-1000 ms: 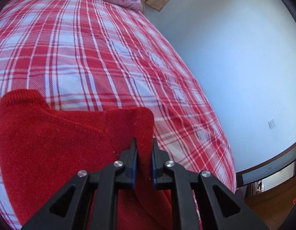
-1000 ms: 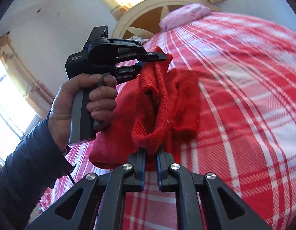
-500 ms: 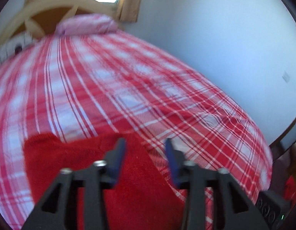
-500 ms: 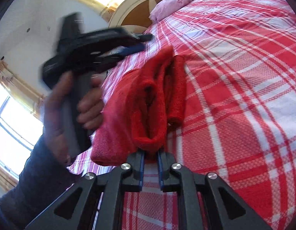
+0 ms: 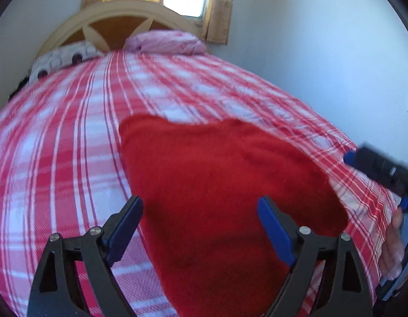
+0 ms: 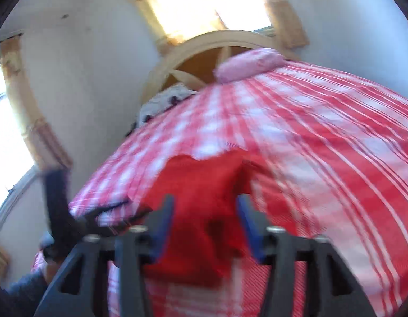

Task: Fold small clothes
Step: 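Lower the folded sweater onto the bed and open both grippers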

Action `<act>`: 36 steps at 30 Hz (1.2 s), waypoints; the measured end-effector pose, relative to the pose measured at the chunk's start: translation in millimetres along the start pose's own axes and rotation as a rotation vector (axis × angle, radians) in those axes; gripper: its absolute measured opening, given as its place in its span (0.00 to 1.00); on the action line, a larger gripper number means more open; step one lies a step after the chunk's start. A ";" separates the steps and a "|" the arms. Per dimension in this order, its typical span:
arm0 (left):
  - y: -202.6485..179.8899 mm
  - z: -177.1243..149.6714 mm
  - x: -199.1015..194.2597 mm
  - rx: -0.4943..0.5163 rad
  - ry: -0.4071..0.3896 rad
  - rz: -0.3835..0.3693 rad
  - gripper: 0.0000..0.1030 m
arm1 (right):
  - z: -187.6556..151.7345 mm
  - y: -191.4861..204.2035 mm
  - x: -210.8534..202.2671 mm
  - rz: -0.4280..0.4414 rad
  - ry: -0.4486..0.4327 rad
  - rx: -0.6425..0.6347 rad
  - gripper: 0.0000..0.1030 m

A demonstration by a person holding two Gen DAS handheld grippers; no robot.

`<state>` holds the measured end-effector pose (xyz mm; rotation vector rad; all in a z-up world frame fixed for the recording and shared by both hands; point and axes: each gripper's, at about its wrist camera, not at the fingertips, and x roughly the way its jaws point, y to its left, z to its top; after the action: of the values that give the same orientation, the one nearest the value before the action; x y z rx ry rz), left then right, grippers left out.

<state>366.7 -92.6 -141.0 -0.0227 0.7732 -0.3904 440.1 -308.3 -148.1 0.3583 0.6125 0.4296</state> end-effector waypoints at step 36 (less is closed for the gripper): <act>33.6 -61.0 -11.4 -0.191 0.051 0.060 1.00 | -82.3 35.0 41.8 -0.296 0.258 -0.357 0.58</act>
<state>328.9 -50.0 -182.6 -0.1683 0.8577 -0.2602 410.3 -242.2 -215.0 -0.1317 0.8103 0.2933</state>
